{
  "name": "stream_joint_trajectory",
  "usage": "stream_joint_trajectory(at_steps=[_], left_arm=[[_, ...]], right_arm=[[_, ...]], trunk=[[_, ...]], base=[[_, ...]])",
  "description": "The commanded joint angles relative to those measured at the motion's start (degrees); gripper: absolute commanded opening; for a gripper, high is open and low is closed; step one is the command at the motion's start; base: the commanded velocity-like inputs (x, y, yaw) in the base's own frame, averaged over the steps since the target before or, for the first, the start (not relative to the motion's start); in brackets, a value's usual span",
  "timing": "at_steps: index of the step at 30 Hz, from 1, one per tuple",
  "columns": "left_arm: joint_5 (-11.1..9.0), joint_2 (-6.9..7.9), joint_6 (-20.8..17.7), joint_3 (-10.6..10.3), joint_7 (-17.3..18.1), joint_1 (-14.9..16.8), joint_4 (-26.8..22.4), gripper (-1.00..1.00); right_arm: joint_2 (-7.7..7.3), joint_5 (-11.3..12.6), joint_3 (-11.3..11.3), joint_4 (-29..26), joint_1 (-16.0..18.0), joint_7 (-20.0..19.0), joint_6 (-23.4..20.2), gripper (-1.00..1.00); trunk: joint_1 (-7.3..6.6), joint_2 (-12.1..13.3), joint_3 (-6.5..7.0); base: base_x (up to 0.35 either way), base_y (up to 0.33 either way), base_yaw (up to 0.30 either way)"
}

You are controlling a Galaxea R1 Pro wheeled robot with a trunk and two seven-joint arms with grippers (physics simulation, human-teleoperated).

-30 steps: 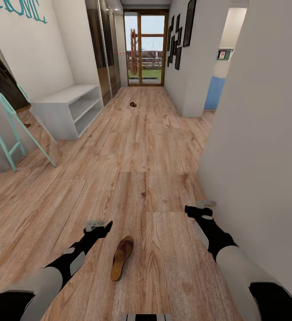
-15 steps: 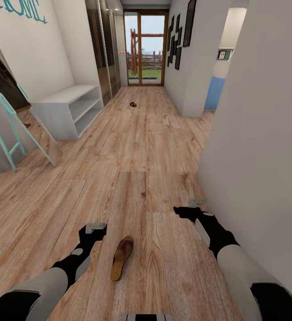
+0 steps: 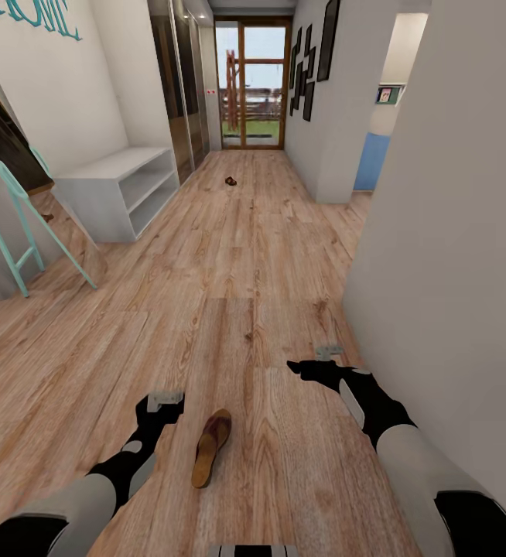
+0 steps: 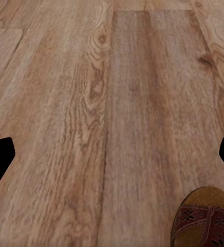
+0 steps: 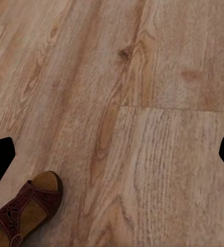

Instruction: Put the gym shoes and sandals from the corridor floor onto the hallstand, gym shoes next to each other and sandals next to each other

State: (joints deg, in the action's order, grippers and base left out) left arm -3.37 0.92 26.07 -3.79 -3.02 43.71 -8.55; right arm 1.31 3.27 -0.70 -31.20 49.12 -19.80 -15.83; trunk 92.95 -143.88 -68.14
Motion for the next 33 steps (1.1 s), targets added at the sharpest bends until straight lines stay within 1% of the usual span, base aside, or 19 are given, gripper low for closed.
stream_joint_trajectory(at_steps=[1, 7, 17, 21, 26, 31, 33], left_arm=[[-0.3, 0.0, 0.2, -0.4, -0.2, 0.0, 0.0, 1.0], [-0.3, 0.04, 0.4, -0.4, -0.2, -0.2, 0.0, 1.0], [-0.3, 0.04, 0.5, -0.4, -0.2, -0.2, 0.0, 1.0], [-0.3, 0.04, 0.5, -0.4, -0.2, -0.2, 0.0, 1.0], [-0.3, 0.04, 0.5, -0.4, -0.2, -0.2, 0.0, 1.0], [-0.4, 0.04, 0.5, -0.4, -0.2, -0.2, 0.1, 1.0], [-0.4, 0.04, 0.5, -0.4, -0.2, -0.2, 0.1, 1.0]], right_arm=[[0.01, 0.3, -0.1, -0.1, 0.0, -0.2, -0.4, 1.0], [0.01, 0.3, -0.1, -0.1, 0.0, -0.4, -0.4, 1.0], [0.01, 0.3, -0.2, -0.1, 0.0, -0.4, -0.4, 1.0], [0.01, 0.3, -0.2, -0.1, 0.0, -0.4, -0.4, 1.0], [0.01, 0.3, -0.2, -0.1, 0.0, -0.4, -0.4, 1.0], [0.01, 0.3, -0.2, -0.1, 0.0, -0.4, -0.4, 1.0], [0.01, 0.3, -0.1, -0.1, 0.0, -0.4, -0.4, 1.0]], trunk=[[-0.01, 0.0, -0.04], [-0.01, 0.0, -0.04], [-0.01, 0.0, -0.04], [-0.01, 0.0, -0.04], [-0.01, 0.0, -0.04], [-0.01, 0.0, -0.04], [-0.01, 0.0, -0.04]], base=[[0.0, 0.0, 0.0], [0.0, 0.0, -0.011], [-0.006, 0.0, -0.234], [-0.186, 0.0, -0.235], [-0.152, 0.0, -0.068], [-0.025, 0.0, -0.014], [-0.003, 0.0, -0.223]])
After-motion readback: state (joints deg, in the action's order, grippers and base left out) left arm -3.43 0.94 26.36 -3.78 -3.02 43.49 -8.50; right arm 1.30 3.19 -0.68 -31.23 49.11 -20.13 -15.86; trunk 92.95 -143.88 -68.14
